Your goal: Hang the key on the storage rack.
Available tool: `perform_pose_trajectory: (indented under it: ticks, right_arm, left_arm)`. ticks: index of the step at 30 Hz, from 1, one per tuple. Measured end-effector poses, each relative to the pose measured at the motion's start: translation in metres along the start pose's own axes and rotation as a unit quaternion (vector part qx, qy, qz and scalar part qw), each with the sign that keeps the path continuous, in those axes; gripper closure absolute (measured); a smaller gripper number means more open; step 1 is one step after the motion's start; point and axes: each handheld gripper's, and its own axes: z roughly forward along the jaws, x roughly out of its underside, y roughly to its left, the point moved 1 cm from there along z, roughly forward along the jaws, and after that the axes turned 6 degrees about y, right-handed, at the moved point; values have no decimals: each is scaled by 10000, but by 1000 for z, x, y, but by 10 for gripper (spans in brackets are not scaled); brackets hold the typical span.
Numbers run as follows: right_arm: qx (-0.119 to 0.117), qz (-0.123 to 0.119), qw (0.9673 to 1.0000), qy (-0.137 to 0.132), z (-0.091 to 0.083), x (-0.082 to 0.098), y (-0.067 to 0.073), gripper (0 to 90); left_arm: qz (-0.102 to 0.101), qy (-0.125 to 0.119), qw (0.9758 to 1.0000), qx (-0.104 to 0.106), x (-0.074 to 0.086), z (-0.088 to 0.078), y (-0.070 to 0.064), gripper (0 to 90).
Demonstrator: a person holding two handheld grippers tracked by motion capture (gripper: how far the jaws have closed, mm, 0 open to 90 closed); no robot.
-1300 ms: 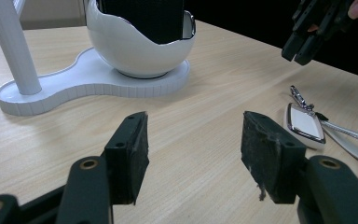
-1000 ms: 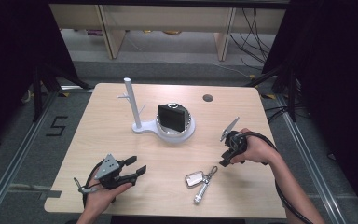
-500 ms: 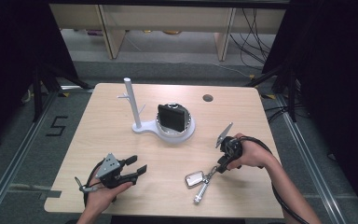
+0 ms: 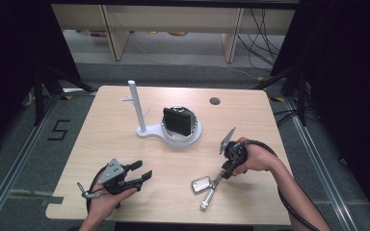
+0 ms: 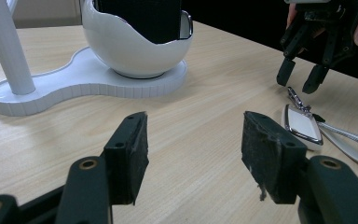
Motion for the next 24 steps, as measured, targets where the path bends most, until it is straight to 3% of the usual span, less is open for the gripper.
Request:
perform_pose_trajectory:
  ticks: [1,2,5,7,17,18,24]
  right_arm:
    - [0,0,10000,0,0,0,0,567]
    - [-44,-170,9998,-31,1,0,-2,577]
    - [-65,-14,9999,117,0,1,0,594]
    - [-119,-244,9996,88,3,-1,-2,599]
    - [-124,-254,9993,261,6,-6,-2,631]
    - [-158,-349,9989,285,7,-5,-3,669]
    - [-230,-386,9985,313,5,-3,-2,853]
  left_arm:
    - [-13,-9,10000,0,0,0,0,405]
    - [-18,-4,10000,4,0,1,0,405]
    - [2,30,10000,24,0,1,-1,405]
    - [-17,23,10000,37,0,2,-2,405]
    - [18,49,10000,65,3,0,-3,404]
    - [17,49,10000,58,2,0,-3,404]
    - [12,48,10000,78,2,2,-4,404]
